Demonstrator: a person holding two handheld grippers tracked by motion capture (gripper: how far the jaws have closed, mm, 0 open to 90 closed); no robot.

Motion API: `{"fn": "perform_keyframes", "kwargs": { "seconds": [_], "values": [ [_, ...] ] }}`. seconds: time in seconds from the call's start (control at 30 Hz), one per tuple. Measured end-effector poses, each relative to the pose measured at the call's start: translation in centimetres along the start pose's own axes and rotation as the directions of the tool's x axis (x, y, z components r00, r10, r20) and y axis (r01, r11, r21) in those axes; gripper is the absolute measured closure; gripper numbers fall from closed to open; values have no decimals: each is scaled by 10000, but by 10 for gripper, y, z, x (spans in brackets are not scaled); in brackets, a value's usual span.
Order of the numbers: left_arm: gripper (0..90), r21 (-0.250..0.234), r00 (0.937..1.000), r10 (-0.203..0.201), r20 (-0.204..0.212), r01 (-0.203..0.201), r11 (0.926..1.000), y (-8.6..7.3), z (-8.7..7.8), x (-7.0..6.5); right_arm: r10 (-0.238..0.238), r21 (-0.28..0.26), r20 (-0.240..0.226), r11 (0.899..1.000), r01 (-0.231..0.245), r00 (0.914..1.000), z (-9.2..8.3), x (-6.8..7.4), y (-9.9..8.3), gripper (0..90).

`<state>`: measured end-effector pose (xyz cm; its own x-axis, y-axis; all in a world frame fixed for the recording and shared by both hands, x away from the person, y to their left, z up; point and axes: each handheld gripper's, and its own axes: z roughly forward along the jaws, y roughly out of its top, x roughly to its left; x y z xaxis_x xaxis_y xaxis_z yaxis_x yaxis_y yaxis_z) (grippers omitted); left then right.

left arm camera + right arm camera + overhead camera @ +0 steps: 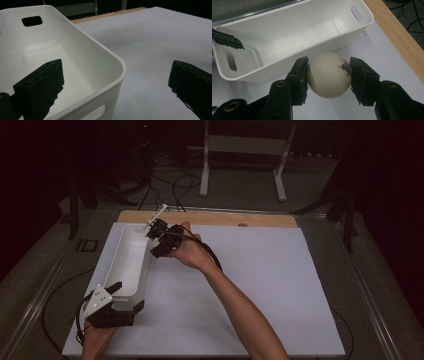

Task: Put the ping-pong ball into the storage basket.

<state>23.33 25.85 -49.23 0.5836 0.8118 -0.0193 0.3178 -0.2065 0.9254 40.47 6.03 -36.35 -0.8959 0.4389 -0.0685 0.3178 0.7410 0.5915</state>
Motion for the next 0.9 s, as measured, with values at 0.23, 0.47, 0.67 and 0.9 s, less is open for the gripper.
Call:
{"fn": "perform_keyframes", "kwargs": {
  "seconds": [0.23, 0.47, 0.67, 0.9],
  "values": [
    [6, -62, 10000, 12, -22, -12, 10000, 0, 0, 0, 22, -46, -17, 10000, -22, 10000, 1, 1, 3, 500],
    [5, -67, 10000, 8, -36, -8, 10000, 0, -1, 1, 85, -150, -94, 9998, -87, 9999, 2, 2, 6, 500],
    [5, -71, 10000, -14, -57, 14, 10000, 0, -2, 1, 131, -189, -175, 9997, -134, 9998, 4, 4, 7, 500],
    [5, -74, 10000, -4, -48, 3, 10000, 0, -2, 1, 109, -314, -240, 9994, -117, 9997, 7, 7, 8, 500]
  ]
}}
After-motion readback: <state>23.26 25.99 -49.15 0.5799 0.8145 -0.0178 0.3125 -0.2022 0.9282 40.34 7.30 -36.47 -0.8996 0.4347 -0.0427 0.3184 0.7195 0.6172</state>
